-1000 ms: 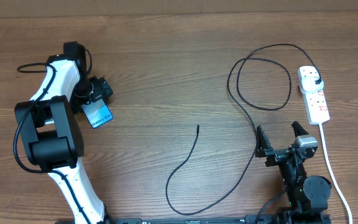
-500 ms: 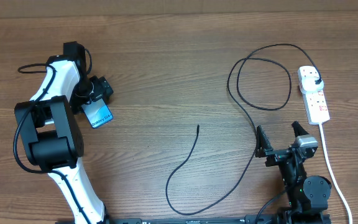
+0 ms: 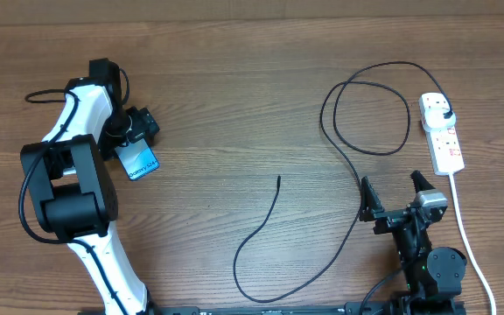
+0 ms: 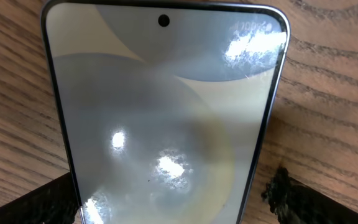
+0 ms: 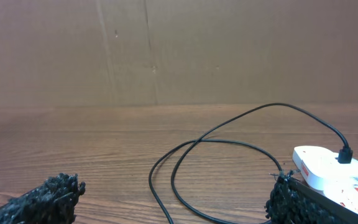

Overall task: Plug charger to phone and switch on socket
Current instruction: 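Lower the left gripper and close it on the phone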

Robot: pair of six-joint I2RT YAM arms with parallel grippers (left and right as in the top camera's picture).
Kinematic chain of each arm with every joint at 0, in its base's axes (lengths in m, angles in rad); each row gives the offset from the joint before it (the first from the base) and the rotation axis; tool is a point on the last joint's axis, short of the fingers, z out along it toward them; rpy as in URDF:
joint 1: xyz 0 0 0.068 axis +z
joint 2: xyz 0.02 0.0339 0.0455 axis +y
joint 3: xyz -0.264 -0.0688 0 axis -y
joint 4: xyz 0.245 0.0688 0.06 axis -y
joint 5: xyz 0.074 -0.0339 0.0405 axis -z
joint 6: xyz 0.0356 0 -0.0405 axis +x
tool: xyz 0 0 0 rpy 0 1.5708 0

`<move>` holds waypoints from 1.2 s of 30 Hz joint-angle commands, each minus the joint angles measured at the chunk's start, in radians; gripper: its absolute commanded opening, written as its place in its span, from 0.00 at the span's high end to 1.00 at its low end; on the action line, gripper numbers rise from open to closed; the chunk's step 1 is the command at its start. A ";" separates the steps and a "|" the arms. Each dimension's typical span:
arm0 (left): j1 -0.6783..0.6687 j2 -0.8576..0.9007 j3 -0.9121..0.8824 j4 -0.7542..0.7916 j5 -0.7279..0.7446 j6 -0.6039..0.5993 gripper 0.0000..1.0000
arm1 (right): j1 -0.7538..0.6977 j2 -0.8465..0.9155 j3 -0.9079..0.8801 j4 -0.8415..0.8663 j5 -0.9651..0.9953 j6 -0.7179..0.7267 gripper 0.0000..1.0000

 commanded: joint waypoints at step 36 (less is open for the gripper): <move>-0.004 0.021 -0.026 -0.016 0.063 -0.037 0.00 | 0.008 -0.010 -0.011 0.003 0.010 -0.002 0.00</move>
